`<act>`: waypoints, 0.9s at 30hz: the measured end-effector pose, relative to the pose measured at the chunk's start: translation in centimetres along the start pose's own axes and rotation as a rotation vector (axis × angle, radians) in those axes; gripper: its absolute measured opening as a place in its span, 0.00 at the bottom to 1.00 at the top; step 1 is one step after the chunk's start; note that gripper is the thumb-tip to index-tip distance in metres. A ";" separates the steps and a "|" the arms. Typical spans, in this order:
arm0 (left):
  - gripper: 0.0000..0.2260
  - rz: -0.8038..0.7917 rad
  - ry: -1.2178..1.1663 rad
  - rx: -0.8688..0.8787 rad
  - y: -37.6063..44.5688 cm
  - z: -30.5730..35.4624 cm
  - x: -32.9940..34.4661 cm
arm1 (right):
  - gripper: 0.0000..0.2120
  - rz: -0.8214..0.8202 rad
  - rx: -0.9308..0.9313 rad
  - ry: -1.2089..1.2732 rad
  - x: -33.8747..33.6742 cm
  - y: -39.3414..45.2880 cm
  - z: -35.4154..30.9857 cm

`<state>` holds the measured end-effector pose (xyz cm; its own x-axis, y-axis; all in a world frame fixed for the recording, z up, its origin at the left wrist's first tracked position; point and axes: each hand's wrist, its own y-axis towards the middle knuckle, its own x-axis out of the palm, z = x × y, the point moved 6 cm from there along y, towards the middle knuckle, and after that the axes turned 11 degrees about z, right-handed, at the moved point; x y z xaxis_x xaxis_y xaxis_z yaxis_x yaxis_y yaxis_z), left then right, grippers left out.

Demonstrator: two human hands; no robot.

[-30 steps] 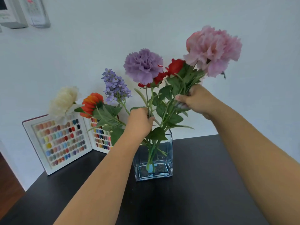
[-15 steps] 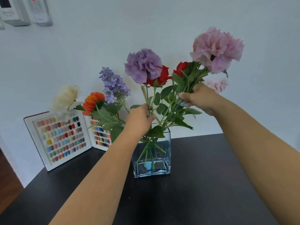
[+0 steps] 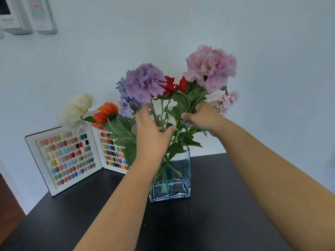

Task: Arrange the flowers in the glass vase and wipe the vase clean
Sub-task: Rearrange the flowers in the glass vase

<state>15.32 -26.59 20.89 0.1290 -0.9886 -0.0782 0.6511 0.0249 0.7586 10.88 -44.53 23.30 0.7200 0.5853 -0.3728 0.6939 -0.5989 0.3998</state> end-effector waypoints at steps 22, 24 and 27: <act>0.08 -0.237 0.196 0.088 1.2 -1.5 3.4 | 0.05 0.301 0.138 0.354 -2.9 -2.9 6.6; 0.08 -0.233 0.210 0.116 1.2 -1.3 3.4 | 0.07 0.367 0.214 0.252 -2.3 -4.0 9.7; 0.09 -0.227 0.232 0.135 1.2 -1.3 3.4 | 0.09 0.327 0.261 0.178 -0.5 -4.4 11.8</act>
<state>17.53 -29.70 20.65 0.1690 -0.9062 -0.3876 0.5801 -0.2265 0.7824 7.56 -48.63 11.89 0.9047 0.4135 -0.1027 0.4259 -0.8725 0.2394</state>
